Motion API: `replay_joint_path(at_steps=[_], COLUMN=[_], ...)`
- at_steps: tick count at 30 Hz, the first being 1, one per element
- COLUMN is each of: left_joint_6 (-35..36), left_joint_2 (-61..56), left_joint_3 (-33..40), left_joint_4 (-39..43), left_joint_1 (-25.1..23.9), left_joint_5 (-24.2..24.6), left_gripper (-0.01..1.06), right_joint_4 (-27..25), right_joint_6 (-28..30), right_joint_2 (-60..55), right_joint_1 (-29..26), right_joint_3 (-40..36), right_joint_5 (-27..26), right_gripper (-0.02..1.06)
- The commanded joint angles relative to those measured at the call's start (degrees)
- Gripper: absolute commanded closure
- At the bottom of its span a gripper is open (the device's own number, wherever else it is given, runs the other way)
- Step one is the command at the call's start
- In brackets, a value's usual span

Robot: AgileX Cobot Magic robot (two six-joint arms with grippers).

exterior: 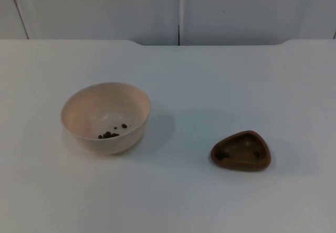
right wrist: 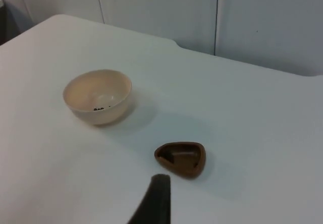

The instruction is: Pick up the bowl with the left hand and pour the coffee beans from the cup into the bowl with the right hand.

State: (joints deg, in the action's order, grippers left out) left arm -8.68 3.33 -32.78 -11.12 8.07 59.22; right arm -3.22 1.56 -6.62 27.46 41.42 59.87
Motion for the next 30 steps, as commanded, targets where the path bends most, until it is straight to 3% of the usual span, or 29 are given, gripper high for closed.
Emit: replay_joint_path(at_steps=[1,7,24,30], left_joint_6=[1.95,9.87,9.48,9.05], left_joint_2=[-1.84,-3.33,-3.33,-3.33], left_joint_3=[1.43,3.54,4.53,4.51], left_joint_4=[2.07,7.76,8.0,8.0], left_joint_1=[-0.11,-0.11,-0.11,-0.11], left_joint_5=[0.38,0.93,2.21,2.25], left_gripper=[0.26,0.26,0.26,0.26], right_joint_4=[-0.06,-0.06,0.11,0.05], right_joint_6=[0.64,0.64,1.92,1.88], right_joint_2=[1.72,6.62,6.62,6.62], right_joint_1=[-0.19,-0.19,-0.19,-0.19], right_joint_3=[0.02,0.02,-0.77,-5.4], right_joint_5=[1.67,3.8,7.79,8.02], right_gripper=[0.23,0.23,0.23,0.23])
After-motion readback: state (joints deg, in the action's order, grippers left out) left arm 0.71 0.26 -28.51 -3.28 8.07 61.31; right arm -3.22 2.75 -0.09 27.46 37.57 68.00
